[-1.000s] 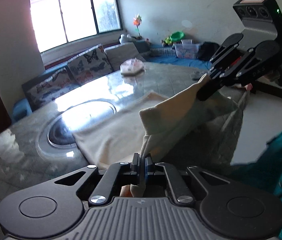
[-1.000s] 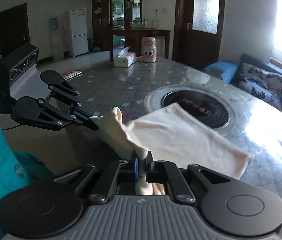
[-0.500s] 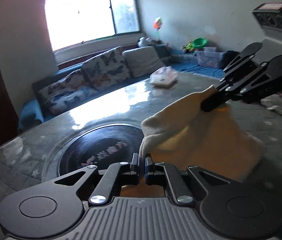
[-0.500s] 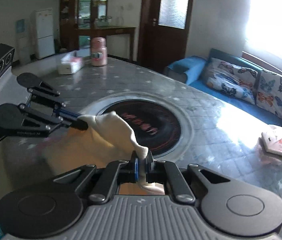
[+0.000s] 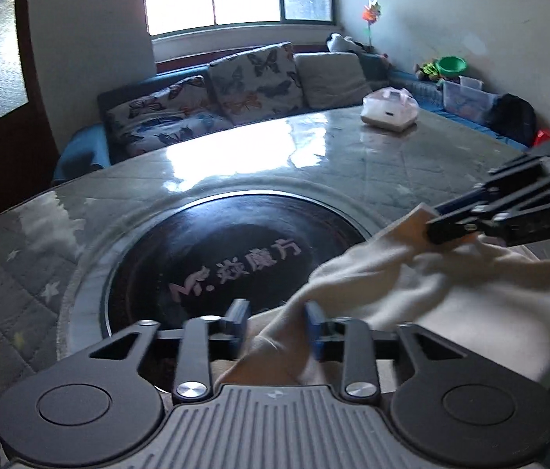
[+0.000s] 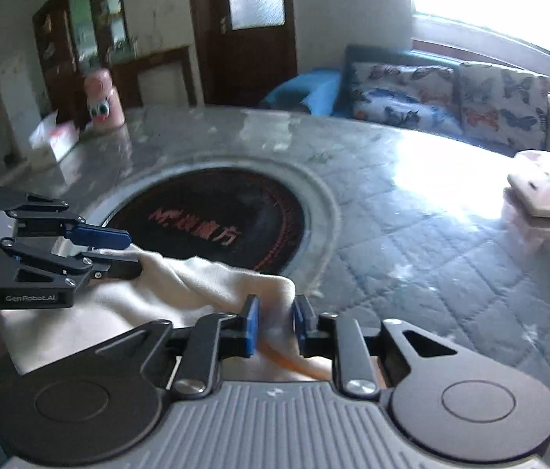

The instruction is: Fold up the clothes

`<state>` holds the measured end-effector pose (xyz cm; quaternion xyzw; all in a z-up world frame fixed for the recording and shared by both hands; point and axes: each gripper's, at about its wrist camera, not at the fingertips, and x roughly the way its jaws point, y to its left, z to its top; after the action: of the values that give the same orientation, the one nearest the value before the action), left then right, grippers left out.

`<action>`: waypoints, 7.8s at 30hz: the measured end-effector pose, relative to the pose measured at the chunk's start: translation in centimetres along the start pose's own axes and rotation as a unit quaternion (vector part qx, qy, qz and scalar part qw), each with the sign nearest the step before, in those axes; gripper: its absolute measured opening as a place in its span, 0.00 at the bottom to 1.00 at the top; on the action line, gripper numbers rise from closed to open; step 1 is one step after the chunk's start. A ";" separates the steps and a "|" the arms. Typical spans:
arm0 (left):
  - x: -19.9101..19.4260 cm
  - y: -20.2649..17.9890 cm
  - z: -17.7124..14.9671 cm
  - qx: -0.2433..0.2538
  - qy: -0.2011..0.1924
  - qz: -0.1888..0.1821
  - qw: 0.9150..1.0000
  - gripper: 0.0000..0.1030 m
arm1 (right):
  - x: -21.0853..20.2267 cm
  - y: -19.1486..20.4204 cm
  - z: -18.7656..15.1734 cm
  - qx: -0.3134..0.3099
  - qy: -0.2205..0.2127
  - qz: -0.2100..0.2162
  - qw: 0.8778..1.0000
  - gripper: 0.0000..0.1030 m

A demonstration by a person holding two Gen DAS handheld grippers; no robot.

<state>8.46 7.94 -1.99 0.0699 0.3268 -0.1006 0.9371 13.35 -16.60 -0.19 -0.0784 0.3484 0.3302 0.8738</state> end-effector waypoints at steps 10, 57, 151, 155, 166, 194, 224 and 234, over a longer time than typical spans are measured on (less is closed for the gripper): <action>-3.5 -1.3 0.7 -0.026 -0.068 0.012 0.997 1.00 | -5.8 -2.5 -4.0 0.032 0.006 -0.038 0.999 0.21; -3.2 -2.8 -1.6 -0.083 0.006 -0.031 0.996 1.00 | 0.9 0.5 0.7 -0.021 0.019 -0.025 0.999 0.20; -7.8 -4.8 -4.7 -0.063 -0.040 -0.027 0.997 0.96 | -9.3 7.3 -9.8 -0.079 -0.089 -0.018 0.993 0.23; -9.1 -5.3 -2.9 -0.068 -0.081 -0.043 0.993 0.95 | -10.4 5.2 -8.6 -0.014 -0.108 -0.033 0.993 0.24; -5.5 -8.6 -2.7 -0.046 -0.039 -0.115 0.992 0.65 | -9.5 3.7 -10.7 0.007 -0.073 -0.057 0.996 0.24; -5.5 -9.6 -4.8 -0.029 -0.038 -0.111 0.993 0.73 | -4.3 -0.8 -4.8 0.011 -0.049 -0.052 0.997 0.25; -9.4 -4.7 -6.5 -0.119 -0.056 -0.099 0.986 0.75 | -4.4 6.0 -3.9 -0.060 -0.038 0.041 0.997 0.43; -9.1 -3.3 -7.5 -0.146 -0.044 -0.121 0.981 0.75 | -5.1 7.1 -7.4 -0.073 -0.057 0.029 0.995 0.44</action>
<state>-3.79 7.50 -2.29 -0.1121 0.3026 -0.1677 0.9315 1.96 -16.50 -1.65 -0.1135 0.2749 0.3836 0.8743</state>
